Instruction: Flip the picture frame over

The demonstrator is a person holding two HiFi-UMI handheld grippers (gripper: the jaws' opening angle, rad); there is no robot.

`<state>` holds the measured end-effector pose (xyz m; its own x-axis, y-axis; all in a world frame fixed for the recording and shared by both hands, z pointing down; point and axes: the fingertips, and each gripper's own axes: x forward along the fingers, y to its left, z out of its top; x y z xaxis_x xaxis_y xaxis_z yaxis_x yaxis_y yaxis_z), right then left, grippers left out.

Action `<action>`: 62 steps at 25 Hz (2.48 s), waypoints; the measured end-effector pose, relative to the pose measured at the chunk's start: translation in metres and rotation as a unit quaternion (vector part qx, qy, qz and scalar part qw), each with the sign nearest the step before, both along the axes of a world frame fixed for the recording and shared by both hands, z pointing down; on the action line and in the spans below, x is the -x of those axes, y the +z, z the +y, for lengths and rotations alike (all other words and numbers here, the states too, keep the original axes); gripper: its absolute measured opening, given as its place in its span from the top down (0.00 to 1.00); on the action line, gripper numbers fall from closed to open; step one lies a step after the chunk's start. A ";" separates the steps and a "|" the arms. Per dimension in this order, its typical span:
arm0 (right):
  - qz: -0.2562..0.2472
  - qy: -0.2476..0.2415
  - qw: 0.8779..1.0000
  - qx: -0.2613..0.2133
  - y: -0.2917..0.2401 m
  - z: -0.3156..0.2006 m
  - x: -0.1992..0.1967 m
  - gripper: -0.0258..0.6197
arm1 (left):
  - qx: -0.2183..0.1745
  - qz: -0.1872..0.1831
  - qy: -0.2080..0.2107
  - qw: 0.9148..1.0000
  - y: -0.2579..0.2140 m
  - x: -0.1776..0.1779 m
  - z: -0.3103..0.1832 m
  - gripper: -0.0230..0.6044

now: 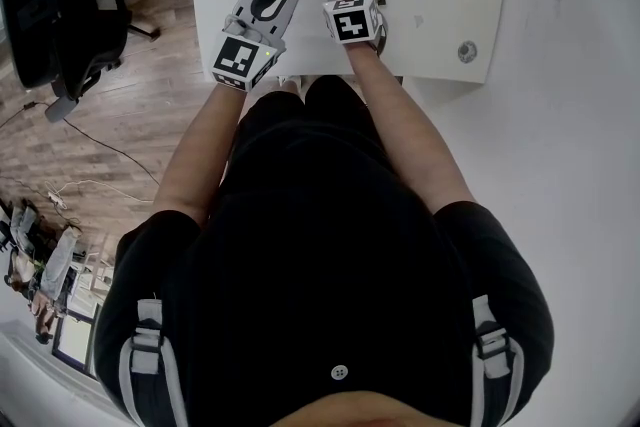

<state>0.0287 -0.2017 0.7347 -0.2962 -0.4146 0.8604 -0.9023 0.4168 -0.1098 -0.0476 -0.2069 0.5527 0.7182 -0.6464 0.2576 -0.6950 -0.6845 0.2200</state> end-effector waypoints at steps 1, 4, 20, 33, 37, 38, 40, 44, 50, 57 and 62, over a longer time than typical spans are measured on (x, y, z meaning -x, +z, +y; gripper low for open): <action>0.001 -0.001 1.000 0.002 0.001 0.001 0.001 0.81 | 0.001 0.001 -0.002 1.000 0.000 0.000 0.001 0.96; 0.003 0.002 1.000 0.007 0.003 0.001 0.003 0.84 | 0.007 0.002 -0.005 1.000 0.003 0.004 0.004 0.96; -0.045 0.066 0.997 -0.006 -0.026 0.003 -0.010 0.88 | -0.006 -0.002 -0.012 1.000 -0.014 0.002 0.026 0.96; -0.158 0.083 0.983 -0.032 -0.086 0.007 0.009 0.88 | -0.039 0.000 -0.013 0.999 -0.043 0.009 0.040 0.96; -0.215 0.101 0.971 -0.018 -0.093 0.010 0.015 0.88 | -0.045 0.002 -0.016 0.999 -0.046 0.011 0.041 0.96; -0.233 0.107 0.966 -0.013 -0.096 0.011 0.017 0.88 | -0.045 0.002 -0.017 0.999 -0.046 0.012 0.041 0.96; -0.267 0.116 0.957 -0.005 -0.099 0.013 0.020 0.88 | -0.044 0.003 -0.018 0.999 -0.045 0.014 0.042 0.96; -0.334 0.121 0.935 0.010 -0.106 0.016 0.028 0.88 | -0.040 0.003 -0.020 0.999 -0.041 0.016 0.046 0.96; -0.419 0.128 0.898 0.032 -0.115 0.015 0.036 0.88 | -0.027 -0.007 -0.023 0.999 -0.035 0.023 0.049 0.96; -0.513 0.140 0.844 0.074 -0.116 0.021 0.041 0.88 | -0.023 -0.005 -0.025 0.999 -0.032 0.022 0.050 0.96; -0.558 0.141 0.812 0.096 -0.107 0.024 0.039 0.88 | -0.022 -0.001 -0.021 1.000 -0.025 0.017 0.048 0.96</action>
